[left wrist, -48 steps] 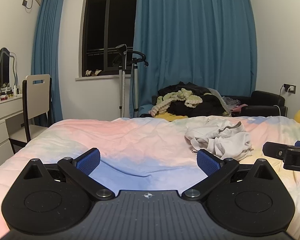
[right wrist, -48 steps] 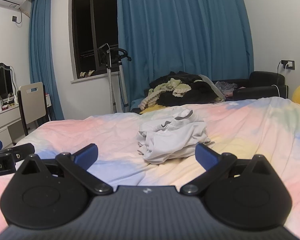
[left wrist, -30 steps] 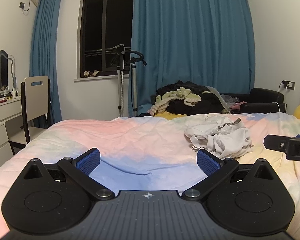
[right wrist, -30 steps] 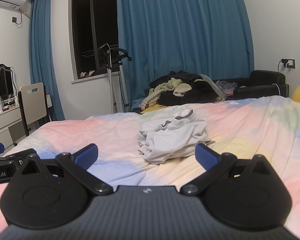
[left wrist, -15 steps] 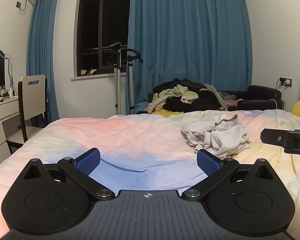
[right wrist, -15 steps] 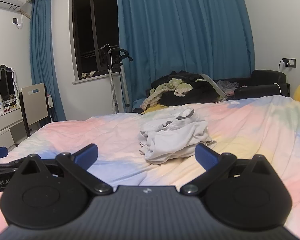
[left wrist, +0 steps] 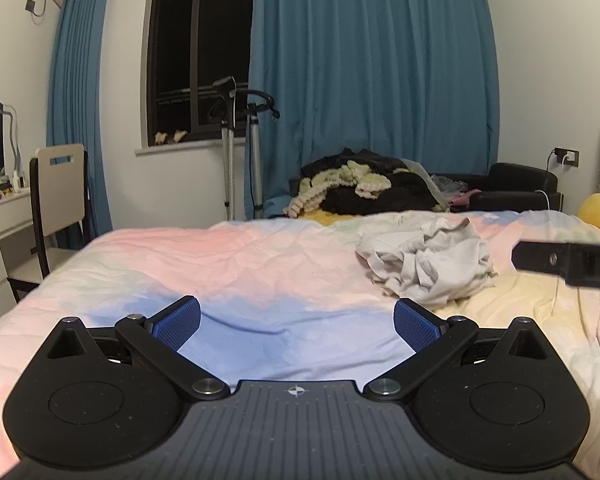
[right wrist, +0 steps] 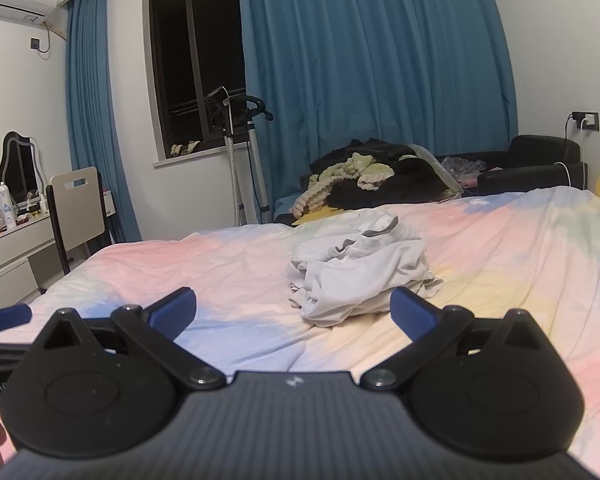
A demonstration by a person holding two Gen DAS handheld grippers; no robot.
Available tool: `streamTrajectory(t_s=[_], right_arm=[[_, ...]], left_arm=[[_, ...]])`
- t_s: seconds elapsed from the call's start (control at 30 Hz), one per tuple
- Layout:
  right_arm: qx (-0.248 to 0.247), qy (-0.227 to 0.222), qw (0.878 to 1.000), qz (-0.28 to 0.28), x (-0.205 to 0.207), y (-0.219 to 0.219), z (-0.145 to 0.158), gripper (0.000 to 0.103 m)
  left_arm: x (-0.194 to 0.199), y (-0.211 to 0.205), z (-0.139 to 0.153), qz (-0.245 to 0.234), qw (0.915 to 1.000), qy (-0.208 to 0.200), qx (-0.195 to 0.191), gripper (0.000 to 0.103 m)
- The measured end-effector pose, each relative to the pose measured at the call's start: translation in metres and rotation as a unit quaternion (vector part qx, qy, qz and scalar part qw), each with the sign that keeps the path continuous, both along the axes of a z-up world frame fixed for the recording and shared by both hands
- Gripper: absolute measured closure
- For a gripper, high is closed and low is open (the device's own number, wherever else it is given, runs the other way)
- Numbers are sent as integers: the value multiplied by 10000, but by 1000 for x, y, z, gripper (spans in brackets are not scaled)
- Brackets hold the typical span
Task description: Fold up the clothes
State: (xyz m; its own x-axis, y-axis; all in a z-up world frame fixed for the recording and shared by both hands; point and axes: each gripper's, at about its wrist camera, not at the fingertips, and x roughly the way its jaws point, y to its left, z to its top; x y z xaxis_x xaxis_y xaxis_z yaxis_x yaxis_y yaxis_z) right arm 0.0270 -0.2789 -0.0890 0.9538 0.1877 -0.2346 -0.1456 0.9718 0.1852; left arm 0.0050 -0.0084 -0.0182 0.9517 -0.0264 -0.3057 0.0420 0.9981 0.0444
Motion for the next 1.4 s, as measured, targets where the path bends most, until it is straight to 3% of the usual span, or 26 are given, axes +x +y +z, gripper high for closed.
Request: streamTrajectory(t_s=[0.2, 0.37, 0.47, 0.63, 0.8, 1.03, 1.2, 1.3, 1.33, 1.4], right_arm=[[141, 113, 9997, -155, 18, -11, -12, 0], [258, 207, 9990, -285, 33, -21, -21, 0], [328, 264, 9985, -362, 42, -27, -27, 0], [444, 408, 9965, -577, 58, -42, -32, 0], [560, 561, 9936, -807, 74, -59, -35, 0], [803, 707, 9889, -1029, 91, -83, -45, 0], [1164, 926, 9809, -1251, 103, -101, -65, 0], [1220, 940, 9799, -1267, 111, -102, -73, 0], [1235, 948, 9800, -1242, 113, -101, -76, 0], [1214, 961, 9808, -1185, 118, -100, -81, 0]], left_arm=[[4, 3, -24, 73, 9997, 222, 19, 0], [9, 9, -38, 107, 9998, 120, 89, 0], [22, 6, -44, -24, 9999, 117, -28, 0], [39, -2, -45, -330, 9992, 147, 159, 0], [90, -20, -30, -870, 9935, 173, 715, 0], [220, -86, -23, -1714, 9753, 0, 1393, 1], [291, -130, -44, -2203, 9575, 74, 1863, 10], [316, -151, -62, -2378, 9474, 246, 2128, 23], [322, -158, -70, -2408, 9431, 263, 2280, 35], [333, -167, -76, -2273, 9438, 223, 2390, 54]])
